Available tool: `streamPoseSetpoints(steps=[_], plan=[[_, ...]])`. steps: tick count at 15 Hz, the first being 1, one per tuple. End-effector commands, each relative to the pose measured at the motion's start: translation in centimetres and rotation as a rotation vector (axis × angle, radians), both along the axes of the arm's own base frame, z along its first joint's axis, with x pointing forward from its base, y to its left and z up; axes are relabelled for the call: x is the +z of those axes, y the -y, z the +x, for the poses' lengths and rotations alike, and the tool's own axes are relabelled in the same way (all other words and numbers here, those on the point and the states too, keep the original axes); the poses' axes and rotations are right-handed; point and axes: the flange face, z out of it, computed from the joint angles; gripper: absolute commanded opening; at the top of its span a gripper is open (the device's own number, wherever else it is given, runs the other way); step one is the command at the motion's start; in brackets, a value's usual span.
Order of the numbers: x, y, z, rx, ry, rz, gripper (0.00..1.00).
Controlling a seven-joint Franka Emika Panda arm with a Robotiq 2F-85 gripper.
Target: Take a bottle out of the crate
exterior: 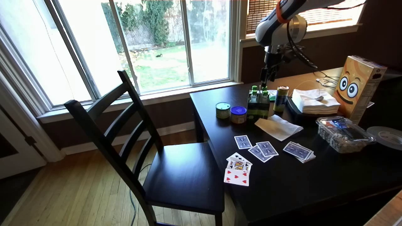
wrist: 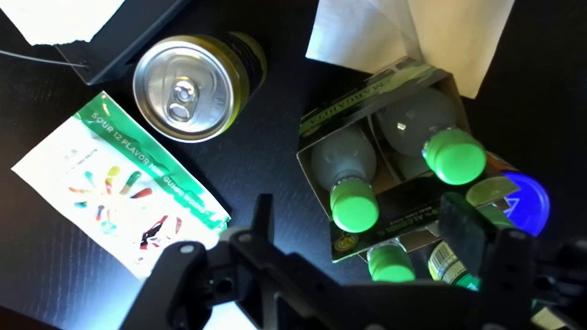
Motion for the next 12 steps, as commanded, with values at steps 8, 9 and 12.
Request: streamPoseSetpoints(steps=[8, 9, 12], plan=[[-0.9, 1.6, 1.2, 0.123, -0.1, 0.013, 0.28], [-1.0, 1.7, 1.2, 0.129, -0.103, 0.015, 0.27], [-1.3, 1.7, 1.7, 0.155, -0.09, 0.014, 0.42]])
